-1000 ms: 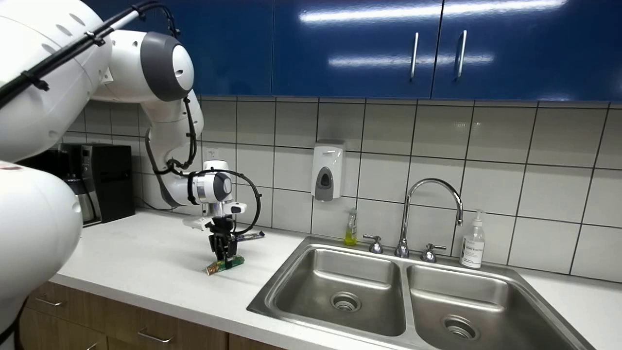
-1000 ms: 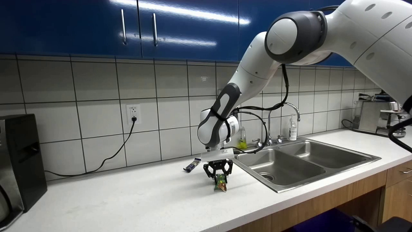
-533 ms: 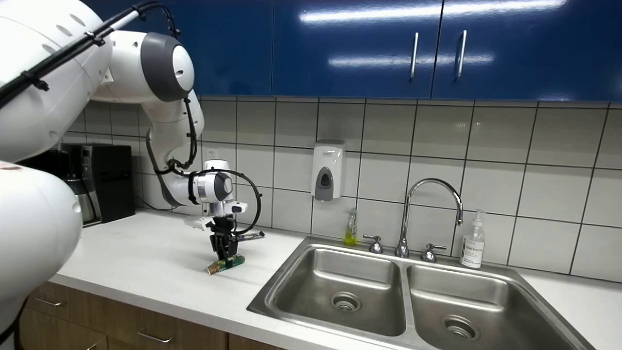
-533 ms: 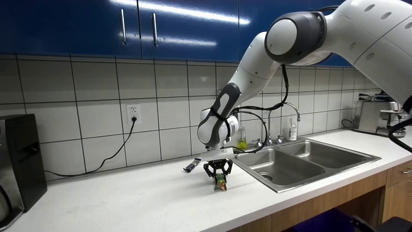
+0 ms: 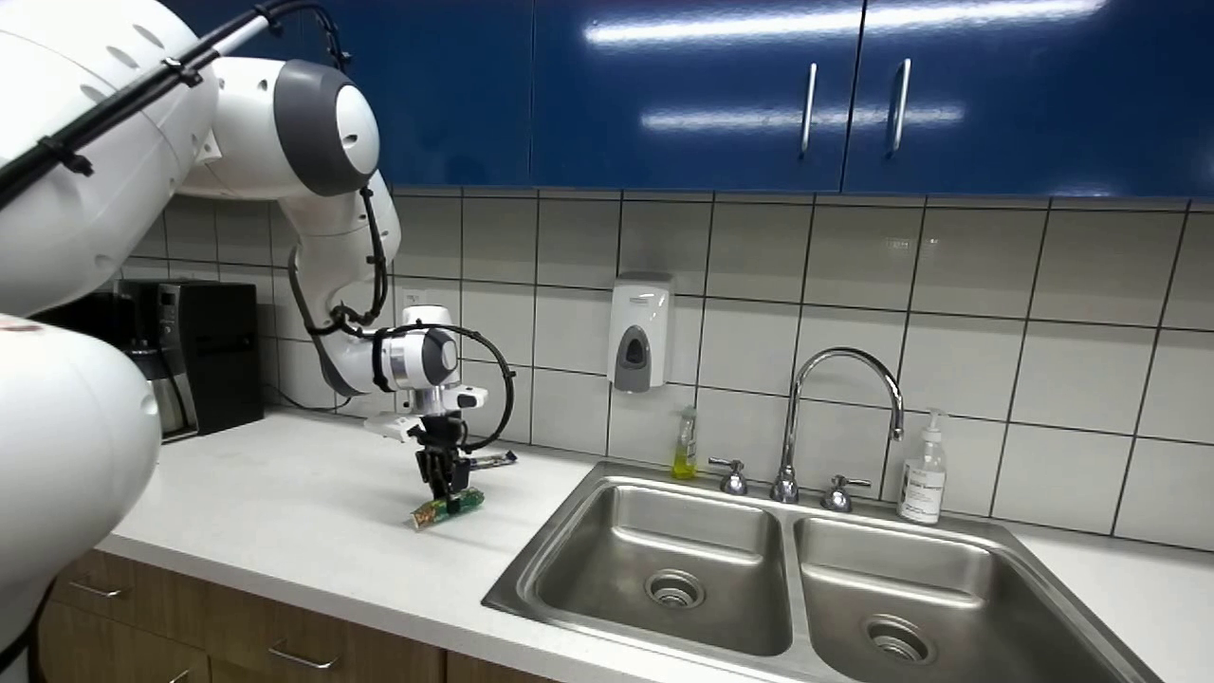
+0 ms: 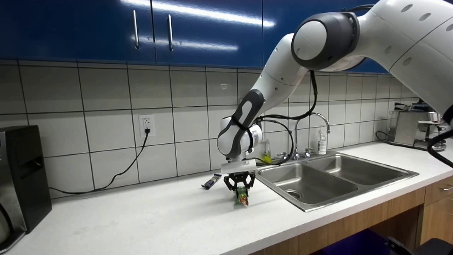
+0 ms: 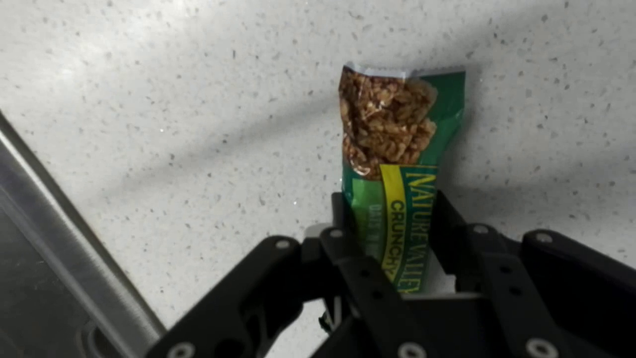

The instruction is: Put the green snack packet in the left sink

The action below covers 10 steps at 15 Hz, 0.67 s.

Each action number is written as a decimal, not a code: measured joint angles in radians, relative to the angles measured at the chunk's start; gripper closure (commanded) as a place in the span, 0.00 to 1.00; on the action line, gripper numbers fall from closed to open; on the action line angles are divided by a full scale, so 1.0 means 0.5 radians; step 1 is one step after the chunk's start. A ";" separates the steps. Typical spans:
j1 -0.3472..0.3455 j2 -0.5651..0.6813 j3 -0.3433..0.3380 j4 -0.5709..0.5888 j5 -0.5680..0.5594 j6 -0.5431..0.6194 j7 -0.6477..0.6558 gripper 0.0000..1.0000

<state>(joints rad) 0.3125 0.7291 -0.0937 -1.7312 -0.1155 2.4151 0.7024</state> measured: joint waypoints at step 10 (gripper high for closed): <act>0.017 -0.176 -0.004 0.009 -0.032 -0.113 0.000 0.84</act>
<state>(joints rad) 0.3210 0.6411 -0.0957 -1.7268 -0.1315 2.3584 0.7024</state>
